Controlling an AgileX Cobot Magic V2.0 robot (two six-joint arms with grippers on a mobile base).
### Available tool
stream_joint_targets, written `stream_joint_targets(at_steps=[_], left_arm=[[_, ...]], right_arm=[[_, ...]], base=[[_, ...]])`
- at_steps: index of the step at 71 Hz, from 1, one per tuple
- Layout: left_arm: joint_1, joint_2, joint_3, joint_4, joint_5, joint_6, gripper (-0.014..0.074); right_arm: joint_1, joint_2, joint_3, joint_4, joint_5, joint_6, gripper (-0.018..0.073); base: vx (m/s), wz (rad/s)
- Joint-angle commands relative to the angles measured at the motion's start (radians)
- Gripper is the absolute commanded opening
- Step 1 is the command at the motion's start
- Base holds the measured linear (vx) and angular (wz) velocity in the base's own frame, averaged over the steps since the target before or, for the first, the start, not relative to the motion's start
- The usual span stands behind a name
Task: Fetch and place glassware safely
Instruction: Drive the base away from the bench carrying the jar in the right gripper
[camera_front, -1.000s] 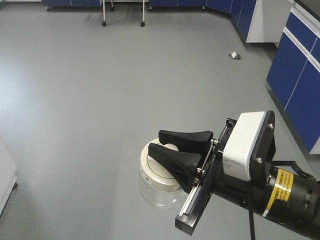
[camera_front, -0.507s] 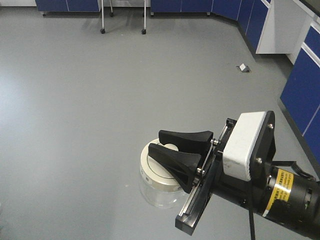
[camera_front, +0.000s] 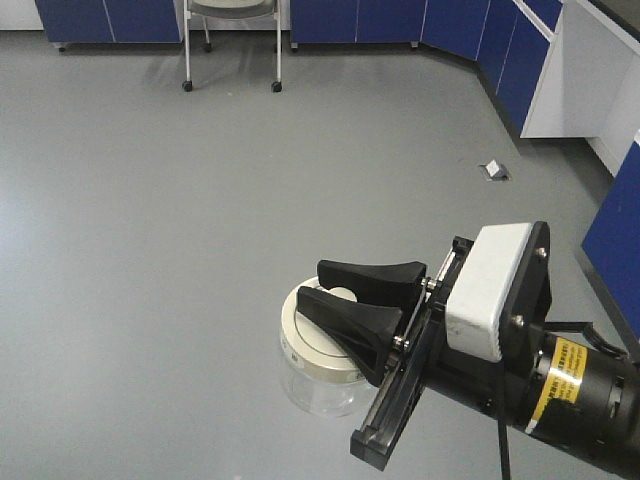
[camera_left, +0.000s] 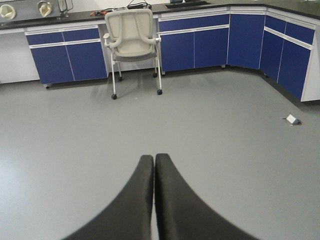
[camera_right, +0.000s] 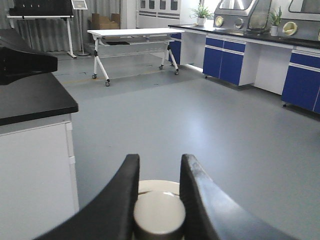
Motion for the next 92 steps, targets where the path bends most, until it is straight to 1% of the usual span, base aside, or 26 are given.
stream_joint_targets(at_steps=[1, 92], left_arm=[[0.000, 0.008, -0.024, -0.008, -0.070, -0.003, -0.0007], [0.000, 0.008, -0.024, -0.008, -0.070, -0.003, -0.0007]], right_arm=[[0.001, -0.025, -0.033, 0.024, -0.091, -0.004, -0.0003], [0.001, -0.025, -0.033, 0.024, -0.091, -0.004, -0.0003]], base=[[0.55, -0.06], [0.55, 0.01]])
